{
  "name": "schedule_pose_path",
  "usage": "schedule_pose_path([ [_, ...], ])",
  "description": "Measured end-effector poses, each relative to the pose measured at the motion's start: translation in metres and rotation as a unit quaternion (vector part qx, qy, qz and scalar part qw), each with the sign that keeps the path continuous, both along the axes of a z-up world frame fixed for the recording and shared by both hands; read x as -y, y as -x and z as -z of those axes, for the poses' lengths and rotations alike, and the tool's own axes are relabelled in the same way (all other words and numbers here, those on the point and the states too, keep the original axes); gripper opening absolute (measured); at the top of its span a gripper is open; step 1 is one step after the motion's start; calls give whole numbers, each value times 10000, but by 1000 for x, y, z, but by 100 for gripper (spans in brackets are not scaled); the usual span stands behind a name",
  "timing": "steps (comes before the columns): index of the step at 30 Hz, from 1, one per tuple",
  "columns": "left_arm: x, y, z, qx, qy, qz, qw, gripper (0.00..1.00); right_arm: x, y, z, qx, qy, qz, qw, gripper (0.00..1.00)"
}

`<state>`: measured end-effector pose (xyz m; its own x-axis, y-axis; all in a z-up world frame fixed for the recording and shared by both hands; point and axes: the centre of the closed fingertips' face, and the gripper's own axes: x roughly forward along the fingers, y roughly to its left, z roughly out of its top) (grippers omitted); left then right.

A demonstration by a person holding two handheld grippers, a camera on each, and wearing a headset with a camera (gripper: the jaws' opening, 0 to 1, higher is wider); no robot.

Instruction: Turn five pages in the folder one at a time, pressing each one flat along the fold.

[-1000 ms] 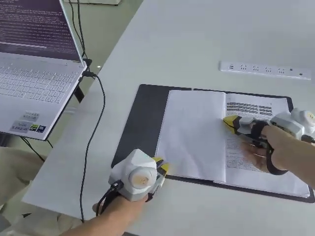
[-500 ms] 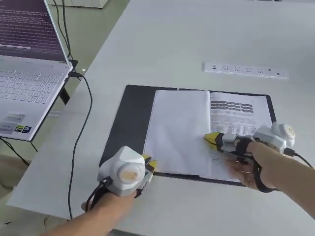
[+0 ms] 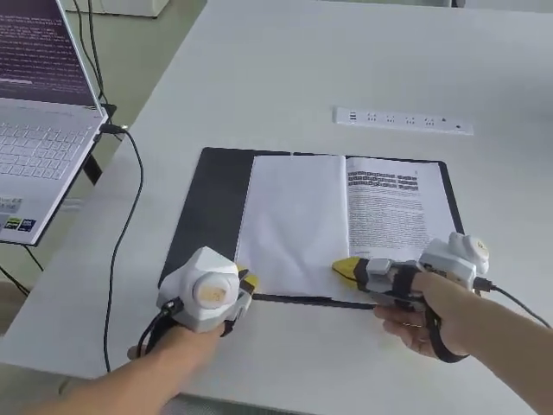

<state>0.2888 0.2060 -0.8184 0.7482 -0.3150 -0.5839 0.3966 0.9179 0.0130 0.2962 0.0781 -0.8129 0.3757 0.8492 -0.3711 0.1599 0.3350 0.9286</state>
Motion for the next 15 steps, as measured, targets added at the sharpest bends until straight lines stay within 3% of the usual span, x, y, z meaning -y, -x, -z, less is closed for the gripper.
schedule_pose_path([
  [11, 1, 1, -2, 2, -31, -5, 10000, 6, -1, 47, -3, -125, -12, -319, 9994, 0],
  [13, 1, 2, -2, 5, -34, -17, 10000, 5, 0, 60, 4, -146, 118, -496, 9986, 0],
  [15, 1, 2, -3, 9, -43, -18, 10000, 5, 1, 68, 5, -190, 85, -506, 9985, 0],
])
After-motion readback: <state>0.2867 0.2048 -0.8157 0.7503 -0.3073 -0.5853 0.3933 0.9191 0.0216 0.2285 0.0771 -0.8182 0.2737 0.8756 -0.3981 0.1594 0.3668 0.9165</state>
